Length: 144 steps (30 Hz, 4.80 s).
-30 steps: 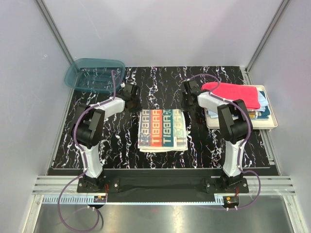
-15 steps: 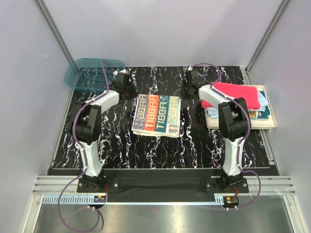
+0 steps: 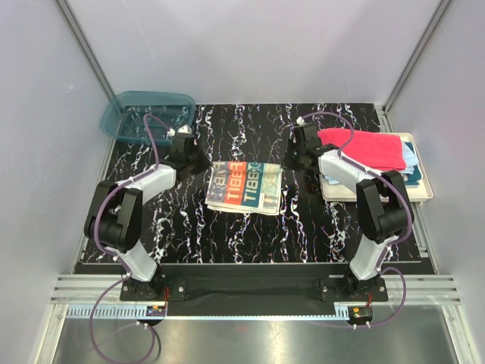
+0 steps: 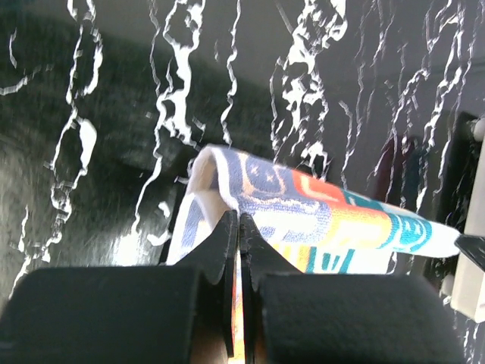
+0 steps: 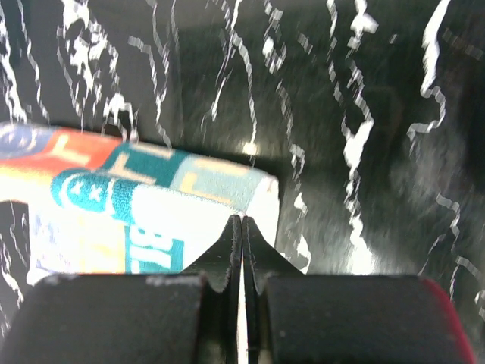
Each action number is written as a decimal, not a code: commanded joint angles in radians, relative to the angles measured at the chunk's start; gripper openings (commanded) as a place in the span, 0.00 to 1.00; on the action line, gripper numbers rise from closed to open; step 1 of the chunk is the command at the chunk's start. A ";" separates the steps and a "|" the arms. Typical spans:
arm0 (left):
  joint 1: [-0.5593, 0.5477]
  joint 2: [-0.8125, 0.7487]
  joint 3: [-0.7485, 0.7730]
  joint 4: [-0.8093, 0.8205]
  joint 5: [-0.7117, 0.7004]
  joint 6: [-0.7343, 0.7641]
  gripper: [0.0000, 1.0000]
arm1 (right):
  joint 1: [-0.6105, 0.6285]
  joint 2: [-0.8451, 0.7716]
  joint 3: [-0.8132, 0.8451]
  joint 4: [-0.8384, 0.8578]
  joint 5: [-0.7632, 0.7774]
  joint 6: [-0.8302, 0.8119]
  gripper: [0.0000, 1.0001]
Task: Fold and stack the towels
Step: Fold the towel, then neatly place the folded towel into the bin
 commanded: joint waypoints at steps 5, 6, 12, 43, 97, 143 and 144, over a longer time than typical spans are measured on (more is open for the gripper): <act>-0.016 -0.111 -0.097 0.097 -0.037 -0.001 0.00 | 0.058 -0.157 -0.118 0.027 0.047 0.014 0.01; -0.017 -0.120 -0.108 0.100 -0.037 -0.001 0.00 | 0.067 -0.168 -0.127 0.026 0.047 0.019 0.01; -0.024 -0.204 -0.175 0.080 -0.081 -0.007 0.00 | 0.084 -0.241 -0.180 0.006 0.095 0.025 0.01; -0.054 -0.300 -0.367 0.124 -0.100 0.022 0.02 | 0.204 -0.373 -0.405 0.042 0.118 0.108 0.03; -0.246 -0.301 -0.127 -0.199 -0.140 0.082 0.27 | 0.259 -0.390 -0.379 -0.028 0.162 0.189 0.49; -0.551 -0.169 0.165 -0.279 -0.133 0.045 0.19 | 0.250 -0.180 -0.231 -0.114 0.358 0.108 0.00; -0.545 -0.192 0.177 -0.334 -0.153 0.056 0.19 | 0.250 -0.183 -0.201 -0.167 0.372 0.085 0.00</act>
